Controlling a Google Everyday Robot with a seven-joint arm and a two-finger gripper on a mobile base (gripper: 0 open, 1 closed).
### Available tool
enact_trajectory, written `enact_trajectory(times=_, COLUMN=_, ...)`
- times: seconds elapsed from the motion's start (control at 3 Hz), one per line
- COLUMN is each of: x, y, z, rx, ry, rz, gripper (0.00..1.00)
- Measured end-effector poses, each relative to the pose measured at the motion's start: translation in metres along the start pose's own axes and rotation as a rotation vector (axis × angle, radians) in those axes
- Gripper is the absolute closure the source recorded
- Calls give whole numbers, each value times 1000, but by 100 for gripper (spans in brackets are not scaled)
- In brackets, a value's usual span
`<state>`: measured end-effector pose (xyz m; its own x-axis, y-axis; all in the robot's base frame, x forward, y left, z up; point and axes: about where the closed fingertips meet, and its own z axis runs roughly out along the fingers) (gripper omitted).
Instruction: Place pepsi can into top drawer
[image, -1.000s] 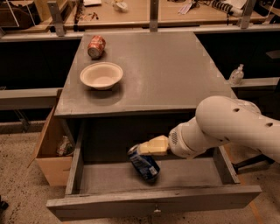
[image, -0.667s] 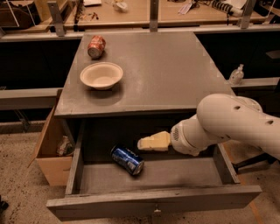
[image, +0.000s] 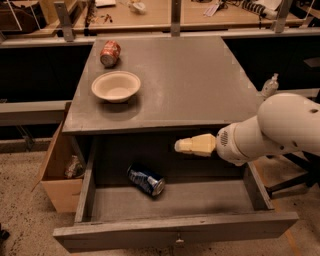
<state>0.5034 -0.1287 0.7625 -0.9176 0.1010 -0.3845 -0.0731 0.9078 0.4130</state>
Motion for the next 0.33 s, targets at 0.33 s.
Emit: enact_trajectory(times=0.33, x=1, y=3, z=0, rx=-2, ry=1, rz=-9, gripper=0)
